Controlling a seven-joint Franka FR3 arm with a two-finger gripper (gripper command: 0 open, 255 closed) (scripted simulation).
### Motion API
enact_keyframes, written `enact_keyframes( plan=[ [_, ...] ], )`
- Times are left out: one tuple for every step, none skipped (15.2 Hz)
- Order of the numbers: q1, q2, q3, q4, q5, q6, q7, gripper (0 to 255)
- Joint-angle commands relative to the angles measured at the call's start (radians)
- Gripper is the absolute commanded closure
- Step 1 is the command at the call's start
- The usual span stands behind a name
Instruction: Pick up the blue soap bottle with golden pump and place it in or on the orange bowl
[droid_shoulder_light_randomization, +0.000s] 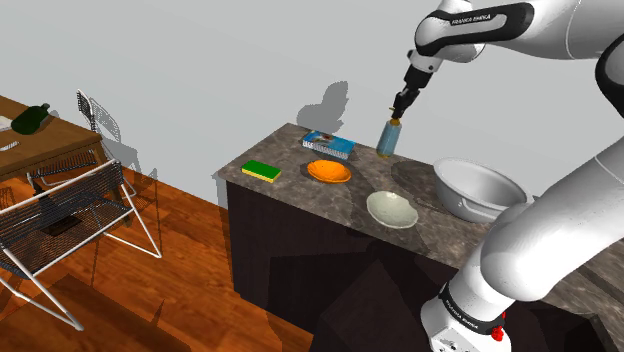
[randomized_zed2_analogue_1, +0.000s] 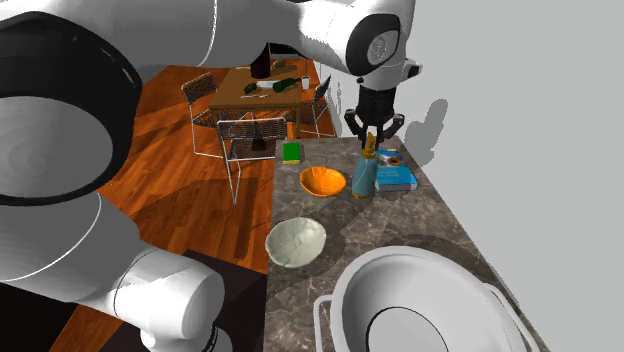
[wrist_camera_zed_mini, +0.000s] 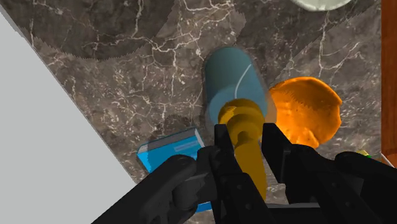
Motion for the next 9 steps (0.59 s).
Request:
enact_keyframes(
  plan=[
    [0.016,0.008,0.027,0.022,0.004,-0.015,0.042,255],
    [0.026,0.015,0.041,0.036,0.007,-0.022,0.063,255],
    [0.035,0.024,0.054,0.051,0.010,-0.030,0.084,255],
    [0.044,0.033,0.067,0.068,0.014,-0.038,0.104,255],
    [0.053,0.043,0.079,0.085,0.018,-0.046,0.124,255],
    [0.062,0.055,0.091,0.104,0.022,-0.055,0.143,255],
    [0.072,0.067,0.102,0.124,0.026,-0.064,0.162,255],
    [0.081,0.080,0.113,0.145,0.030,-0.073,0.180,255],
    [0.090,0.094,0.124,0.168,0.035,-0.082,0.198,255]
  ],
)
